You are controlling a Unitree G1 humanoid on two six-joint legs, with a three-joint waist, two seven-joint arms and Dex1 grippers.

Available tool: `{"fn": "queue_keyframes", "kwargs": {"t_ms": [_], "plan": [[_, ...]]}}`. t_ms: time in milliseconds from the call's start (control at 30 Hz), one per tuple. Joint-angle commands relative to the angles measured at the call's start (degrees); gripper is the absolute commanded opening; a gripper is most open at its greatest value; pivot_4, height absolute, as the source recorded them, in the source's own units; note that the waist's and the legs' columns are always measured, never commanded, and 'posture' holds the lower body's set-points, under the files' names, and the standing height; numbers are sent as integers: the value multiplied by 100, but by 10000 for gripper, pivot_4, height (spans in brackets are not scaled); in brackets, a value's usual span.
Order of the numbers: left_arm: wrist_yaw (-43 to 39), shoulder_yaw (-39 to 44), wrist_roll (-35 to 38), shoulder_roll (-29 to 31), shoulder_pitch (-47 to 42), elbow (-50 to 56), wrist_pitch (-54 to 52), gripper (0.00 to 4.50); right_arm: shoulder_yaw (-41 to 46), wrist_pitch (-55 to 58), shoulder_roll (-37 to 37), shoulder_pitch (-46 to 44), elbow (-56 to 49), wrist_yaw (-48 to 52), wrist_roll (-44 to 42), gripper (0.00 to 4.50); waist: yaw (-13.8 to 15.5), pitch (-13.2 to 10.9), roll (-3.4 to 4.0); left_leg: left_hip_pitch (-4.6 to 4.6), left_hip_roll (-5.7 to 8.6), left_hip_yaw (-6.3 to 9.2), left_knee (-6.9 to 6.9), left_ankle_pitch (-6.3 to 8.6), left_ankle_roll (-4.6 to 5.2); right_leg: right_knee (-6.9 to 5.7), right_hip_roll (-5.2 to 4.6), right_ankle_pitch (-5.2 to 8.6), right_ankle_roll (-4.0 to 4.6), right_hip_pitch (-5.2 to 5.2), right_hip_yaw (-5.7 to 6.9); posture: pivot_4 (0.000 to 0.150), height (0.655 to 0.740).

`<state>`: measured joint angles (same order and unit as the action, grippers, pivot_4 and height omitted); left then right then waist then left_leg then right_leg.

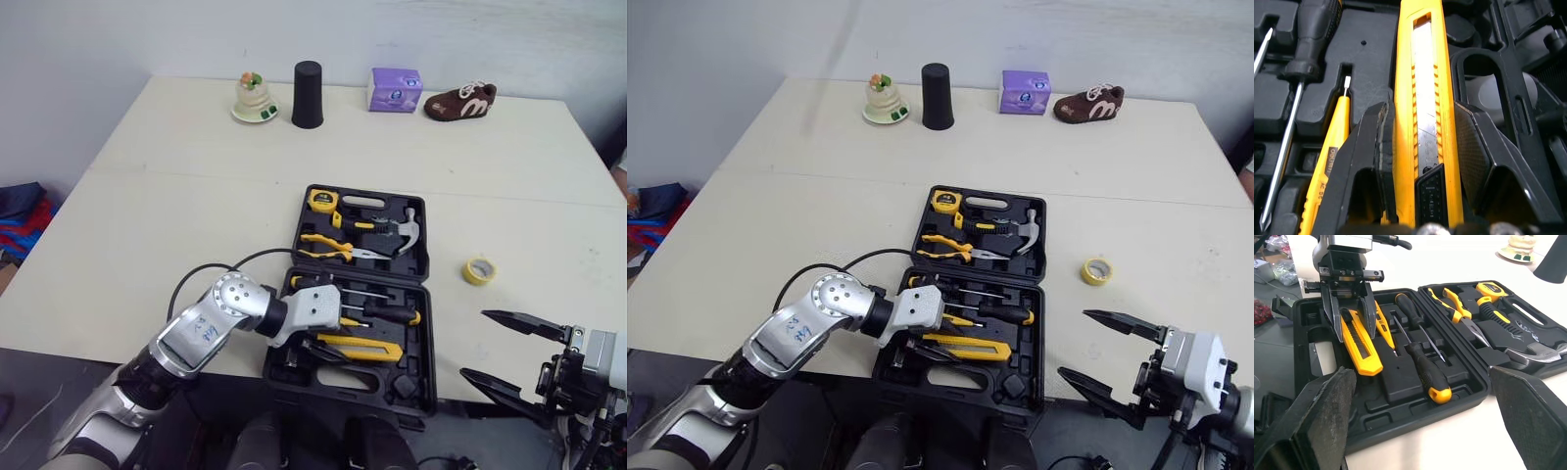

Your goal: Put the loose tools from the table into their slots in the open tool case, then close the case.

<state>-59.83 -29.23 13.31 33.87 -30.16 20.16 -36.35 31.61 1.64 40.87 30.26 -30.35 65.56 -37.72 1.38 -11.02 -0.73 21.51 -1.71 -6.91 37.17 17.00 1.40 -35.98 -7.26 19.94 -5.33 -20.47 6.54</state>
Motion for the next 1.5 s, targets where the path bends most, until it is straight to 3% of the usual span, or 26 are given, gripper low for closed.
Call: {"fn": "queue_keyframes", "kwargs": {"t_ms": [33,67,267,567,700,833,867,1500], "plan": [[-85,61,105,24,-4,223,-124,12460,131,-17,5,10,-174,-5,-78,45000,0,0,0,0,0,0,0,0,0,0,0,0,0,0,0,1500,7380],[-79,66,112,20,-6,218,-158,12460,126,-22,-2,10,-170,-8,-73,45000,0,0,0,0,0,0,1,0,0,0,0,0,0,0,0,1500,7380],[-283,87,0,10,-49,14,529,39727,101,-129,-64,27,-57,42,-16,45000,8,0,0,0,1,0,2,0,0,0,-1,0,0,0,1,1500,7380],[-1045,924,705,-322,-162,-717,1766,39727,59,-389,-156,-55,271,228,89,45000,8,0,0,1,2,0,5,-1,2,-1,-3,0,0,1,3,1500,7380],[-1536,1056,887,-297,6,-907,2169,22857,44,-498,-181,-76,400,280,124,45000,4,0,0,0,2,0,5,-1,2,-1,-2,0,0,2,7,1500,7380],[-1367,838,395,-424,125,-1220,2588,2542,31,-579,-229,-50,468,304,151,45000,2,0,0,-1,4,-1,8,-2,3,-3,-2,0,0,3,8,1500,7380],[-1340,805,341,-447,140,-1278,2596,411,29,-583,-236,-48,471,305,156,45000,3,0,0,0,4,-1,10,-2,4,-3,-2,0,0,4,8,1500,7380],[-994,145,-778,-418,310,-1880,2551,411,-20,-470,-205,32,298,209,166,45000,15,5,4,-11,4,1,7,0,7,-3,-9,-1,-1,13,8,1500,7380]]}}
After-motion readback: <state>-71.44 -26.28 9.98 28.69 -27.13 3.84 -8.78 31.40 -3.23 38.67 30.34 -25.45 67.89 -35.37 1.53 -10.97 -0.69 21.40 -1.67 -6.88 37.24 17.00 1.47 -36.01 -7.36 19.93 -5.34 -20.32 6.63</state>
